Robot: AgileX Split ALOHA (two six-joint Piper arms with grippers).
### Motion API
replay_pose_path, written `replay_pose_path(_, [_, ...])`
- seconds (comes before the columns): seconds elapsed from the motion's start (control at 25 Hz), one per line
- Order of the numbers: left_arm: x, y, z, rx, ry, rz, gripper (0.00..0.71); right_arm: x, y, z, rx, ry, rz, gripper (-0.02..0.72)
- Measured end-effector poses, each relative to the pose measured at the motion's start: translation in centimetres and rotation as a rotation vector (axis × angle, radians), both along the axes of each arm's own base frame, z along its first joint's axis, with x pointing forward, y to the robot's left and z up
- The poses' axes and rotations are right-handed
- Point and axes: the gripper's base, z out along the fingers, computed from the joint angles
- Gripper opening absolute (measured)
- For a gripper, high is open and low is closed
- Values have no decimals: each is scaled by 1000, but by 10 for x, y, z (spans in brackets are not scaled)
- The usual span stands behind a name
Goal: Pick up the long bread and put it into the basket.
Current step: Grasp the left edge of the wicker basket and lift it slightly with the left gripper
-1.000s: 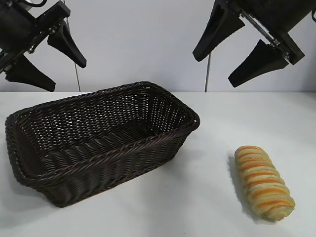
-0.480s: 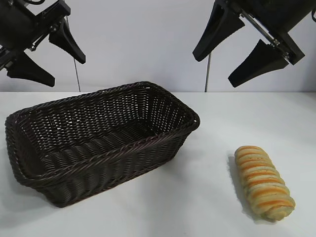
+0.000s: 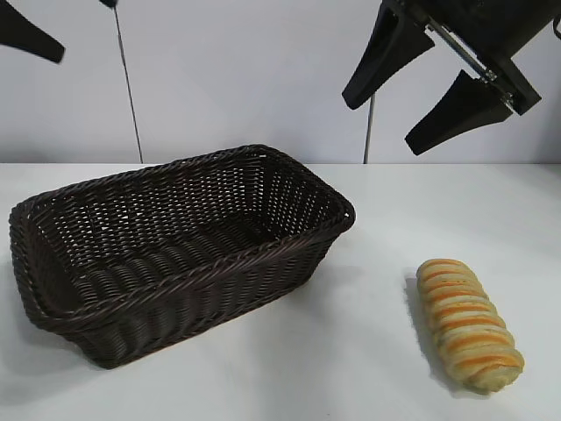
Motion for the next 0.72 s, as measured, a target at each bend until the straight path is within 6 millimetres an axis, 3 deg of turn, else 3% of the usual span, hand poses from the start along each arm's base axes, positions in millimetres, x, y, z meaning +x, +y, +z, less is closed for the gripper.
replay_pose_path(0.16, [-7, 23, -4, 139, 65, 99, 533, 0, 0, 0, 0, 0, 1, 536])
replay_pose_path(0.36, [-12, 37, -30, 240, 209, 234, 533, 0, 0, 0, 0, -3, -1, 536])
replay_pose_path(0.56, [-23, 39, -68, 251, 373, 293, 533, 1, 0, 0, -1, -10, -7, 536])
replay_pose_path(0.72, [-27, 33, -90, 159, 431, 323, 533, 1, 0, 0, -1, -10, -7, 536])
